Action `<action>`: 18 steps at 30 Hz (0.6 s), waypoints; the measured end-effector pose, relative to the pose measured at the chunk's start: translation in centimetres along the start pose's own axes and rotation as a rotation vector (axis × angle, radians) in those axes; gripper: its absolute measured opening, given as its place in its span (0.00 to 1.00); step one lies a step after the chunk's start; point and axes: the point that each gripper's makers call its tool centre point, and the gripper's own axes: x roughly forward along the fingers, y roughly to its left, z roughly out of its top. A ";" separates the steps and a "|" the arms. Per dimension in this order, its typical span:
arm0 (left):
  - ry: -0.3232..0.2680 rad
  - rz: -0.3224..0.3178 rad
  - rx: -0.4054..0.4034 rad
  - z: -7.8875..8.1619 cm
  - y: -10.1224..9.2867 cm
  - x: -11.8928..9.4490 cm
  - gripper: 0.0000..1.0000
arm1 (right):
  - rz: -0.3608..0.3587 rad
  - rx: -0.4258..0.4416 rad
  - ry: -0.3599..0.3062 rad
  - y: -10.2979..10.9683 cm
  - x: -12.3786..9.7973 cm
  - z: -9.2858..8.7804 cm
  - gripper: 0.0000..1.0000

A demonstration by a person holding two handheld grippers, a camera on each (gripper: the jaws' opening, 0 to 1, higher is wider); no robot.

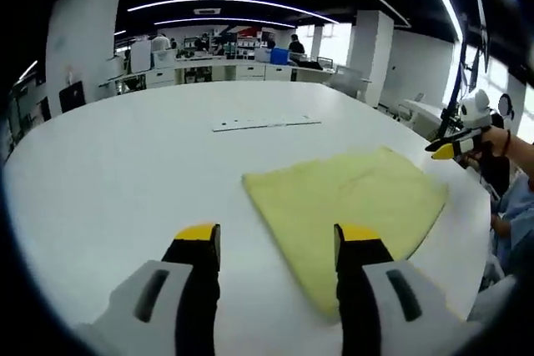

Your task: Fold the garment on the visible template until the final outline fits inside the template.

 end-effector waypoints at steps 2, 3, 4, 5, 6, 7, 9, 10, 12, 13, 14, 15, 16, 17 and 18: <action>0.011 -0.016 0.001 -0.8 -0.6 -0.6 0.51 | 0.012 -0.002 0.000 0.3 -0.3 -0.4 0.62; 0.015 -0.019 0.001 -1.1 -0.8 -0.7 0.51 | 0.017 -0.003 0.004 0.5 -0.4 -0.7 0.62; 0.022 -0.022 0.004 -1.4 -1.0 -0.8 0.50 | 0.021 -0.003 0.010 0.6 -0.6 -1.1 0.62; 0.035 -0.033 0.011 -1.8 -1.4 -1.0 0.50 | 0.022 -0.004 0.011 0.7 -0.6 -1.2 0.62; 0.043 -0.034 0.012 -2.1 -1.5 -1.1 0.49 | 0.025 -0.006 0.012 0.8 -0.8 -1.5 0.61; 0.051 -0.038 0.017 -2.4 -1.8 -1.3 0.48 | 0.028 -0.009 0.014 1.0 -0.9 -1.8 0.61; 0.060 -0.046 0.024 -2.8 -2.2 -1.6 0.47 | 0.036 -0.006 0.021 1.1 -1.1 -2.4 0.61; 0.065 -0.051 0.028 -3.0 -2.4 -1.8 0.46 | 0.041 -0.004 0.022 1.2 -1.3 -2.7 0.61; 0.071 -0.058 0.031 -3.4 -2.7 -2.0 0.45 | 0.049 -0.001 0.027 1.5 -1.6 -3.3 0.60; 0.078 -0.062 0.031 -3.7 -2.8 -2.2 0.44 | 0.050 -0.001 0.029 1.6 -1.7 -3.5 0.59; 0.083 -0.064 0.030 -3.9 -2.9 -2.3 0.43 | 0.052 -0.003 0.030 1.8 -1.9 -3.9 0.59; 0.088 -0.065 0.029 -4.1 -2.9 -2.4 0.42 | 0.051 -0.004 0.030 1.8 -2.0 -4.1 0.59; 0.091 -0.065 0.028 -4.4 -2.9 -2.5 0.42 | 0.051 -0.005 0.030 1.9 -2.1 -4.3 0.58; 0.095 -0.066 0.025 -4.6 -3.0 -2.6 0.42 | 0.051 -0.005 0.031 2.0 -2.2 -4.4 0.58; 0.103 -0.069 0.022 -4.9 -3.1 -2.7 0.42 | 0.053 -0.005 0.033 2.1 -2.4 -4.9 0.57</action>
